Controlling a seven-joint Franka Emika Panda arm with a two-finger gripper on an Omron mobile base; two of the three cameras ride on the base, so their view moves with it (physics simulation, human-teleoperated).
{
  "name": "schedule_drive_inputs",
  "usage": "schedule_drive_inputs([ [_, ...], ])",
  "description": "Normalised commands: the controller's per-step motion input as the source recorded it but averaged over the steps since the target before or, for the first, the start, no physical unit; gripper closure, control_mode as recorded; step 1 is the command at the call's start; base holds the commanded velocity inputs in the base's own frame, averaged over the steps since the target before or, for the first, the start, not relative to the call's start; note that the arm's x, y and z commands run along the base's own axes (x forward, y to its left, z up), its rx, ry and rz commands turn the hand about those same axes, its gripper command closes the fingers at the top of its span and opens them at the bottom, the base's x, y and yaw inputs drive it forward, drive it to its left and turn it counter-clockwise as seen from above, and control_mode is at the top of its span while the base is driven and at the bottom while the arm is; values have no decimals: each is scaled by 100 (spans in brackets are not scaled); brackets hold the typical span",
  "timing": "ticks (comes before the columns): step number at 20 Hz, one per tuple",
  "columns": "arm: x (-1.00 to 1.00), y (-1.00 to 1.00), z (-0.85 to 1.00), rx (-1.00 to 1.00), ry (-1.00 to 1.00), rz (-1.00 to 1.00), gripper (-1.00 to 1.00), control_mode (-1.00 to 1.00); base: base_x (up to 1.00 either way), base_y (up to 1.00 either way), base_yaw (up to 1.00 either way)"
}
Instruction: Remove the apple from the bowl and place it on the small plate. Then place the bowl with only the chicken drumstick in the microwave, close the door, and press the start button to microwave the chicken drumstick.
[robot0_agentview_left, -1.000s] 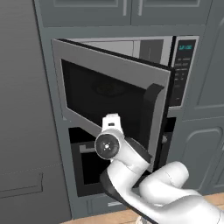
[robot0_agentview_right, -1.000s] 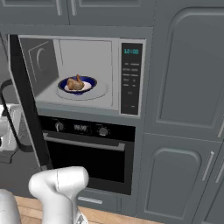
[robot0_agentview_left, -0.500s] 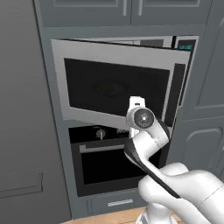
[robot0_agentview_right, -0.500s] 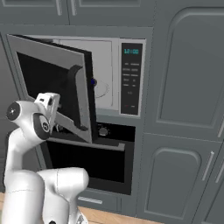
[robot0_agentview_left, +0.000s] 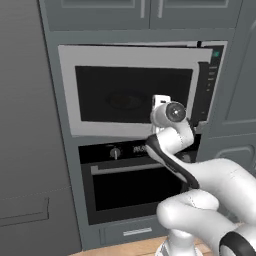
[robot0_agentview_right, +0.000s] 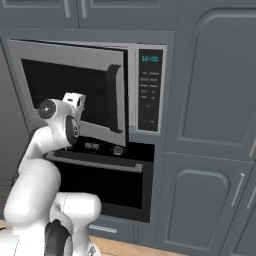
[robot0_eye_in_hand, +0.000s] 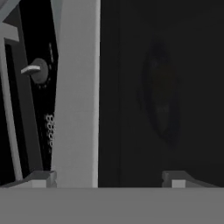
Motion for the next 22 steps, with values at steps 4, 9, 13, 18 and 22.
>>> schedule_drive_inputs([
  [4,72,0,10,0,10,8,-100,-100,0,0,0],
  [9,74,0,0,0,10,10,-100,-100,0,0,0],
  [13,34,0,-1,0,5,7,-100,-100,0,0,0],
  [18,-49,-22,2,0,2,5,-100,-100,0,0,0],
  [22,-100,-72,16,0,0,1,-100,-100,0,0,0],
])
